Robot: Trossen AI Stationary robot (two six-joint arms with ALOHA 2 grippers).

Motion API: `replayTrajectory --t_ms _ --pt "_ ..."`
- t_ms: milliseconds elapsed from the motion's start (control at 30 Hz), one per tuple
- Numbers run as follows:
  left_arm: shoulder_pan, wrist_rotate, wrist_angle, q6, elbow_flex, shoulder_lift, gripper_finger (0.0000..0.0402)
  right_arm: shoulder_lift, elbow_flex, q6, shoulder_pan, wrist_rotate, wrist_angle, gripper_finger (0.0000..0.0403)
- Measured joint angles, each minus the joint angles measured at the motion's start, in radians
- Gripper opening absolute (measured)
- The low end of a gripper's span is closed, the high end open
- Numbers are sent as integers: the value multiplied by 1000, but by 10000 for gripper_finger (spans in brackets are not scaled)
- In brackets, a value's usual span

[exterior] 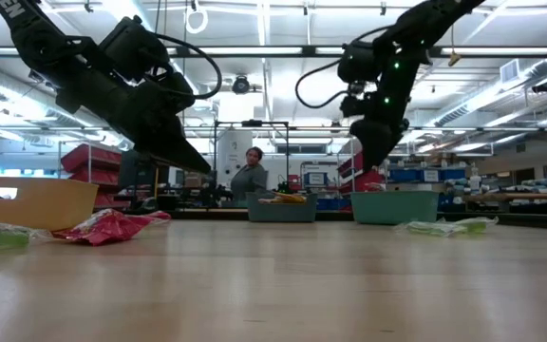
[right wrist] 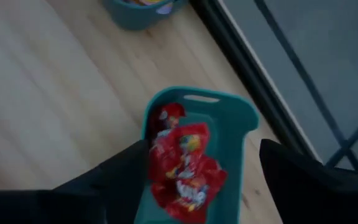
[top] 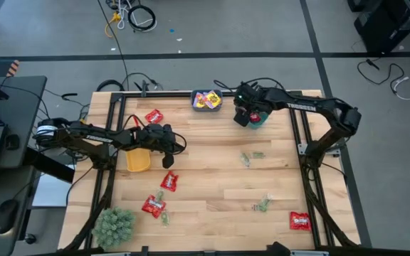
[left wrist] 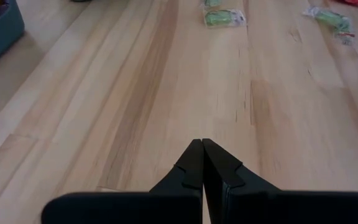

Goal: Sort candy
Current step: Put the red candy into the green bin

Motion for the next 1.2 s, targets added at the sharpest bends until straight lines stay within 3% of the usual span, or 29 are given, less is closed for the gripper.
replayTrajectory --t_ms 133,333,400,667,767,1000,1200 --pt "0 0 0 4 0 0 1 1 -6 12 0 -43 -3 236" --pt "0 -1 -1 5 0 0 1 75 -29 14 -17 -67 6 42" --pt "0 -1 -1 5 0 0 1 92 -36 14 -24 -66 38 15" --pt "0 -2 -4 7 0 0 1 143 -42 5 -72 -134 143 3" --pt "0 -2 -6 7 0 0 1 151 -42 6 -82 -134 147 17" --pt "0 -2 -10 3 0 0 1 42 -4 -8 -33 -122 -29 48" --pt "0 -9 -10 0 0 0 1 -104 -4 101 133 -138 -219 43"
